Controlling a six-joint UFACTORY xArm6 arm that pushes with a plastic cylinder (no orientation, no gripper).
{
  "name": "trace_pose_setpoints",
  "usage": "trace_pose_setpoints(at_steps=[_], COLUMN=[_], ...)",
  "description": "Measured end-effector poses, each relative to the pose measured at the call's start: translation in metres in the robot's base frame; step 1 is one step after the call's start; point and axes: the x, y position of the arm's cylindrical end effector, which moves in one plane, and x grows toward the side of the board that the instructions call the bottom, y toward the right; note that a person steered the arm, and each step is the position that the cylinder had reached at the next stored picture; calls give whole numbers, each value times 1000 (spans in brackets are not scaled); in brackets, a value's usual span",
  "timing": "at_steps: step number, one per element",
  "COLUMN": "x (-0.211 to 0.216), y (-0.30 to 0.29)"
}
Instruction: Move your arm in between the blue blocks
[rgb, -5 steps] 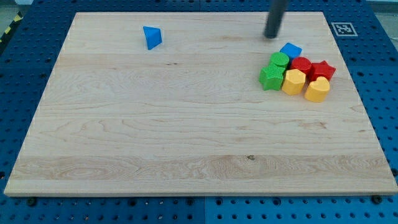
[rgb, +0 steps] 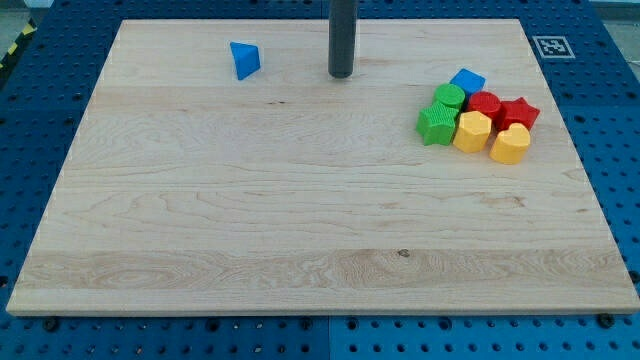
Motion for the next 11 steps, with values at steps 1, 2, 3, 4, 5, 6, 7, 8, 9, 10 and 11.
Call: trace_pose_setpoints(at_steps=[1,2,3,4,5,6,7,8,9,10,11], x=[0,1,1,1,2,3,4,6,6,16,39], y=[0,0,0,0,0,0,0,0,0,-8,-40])
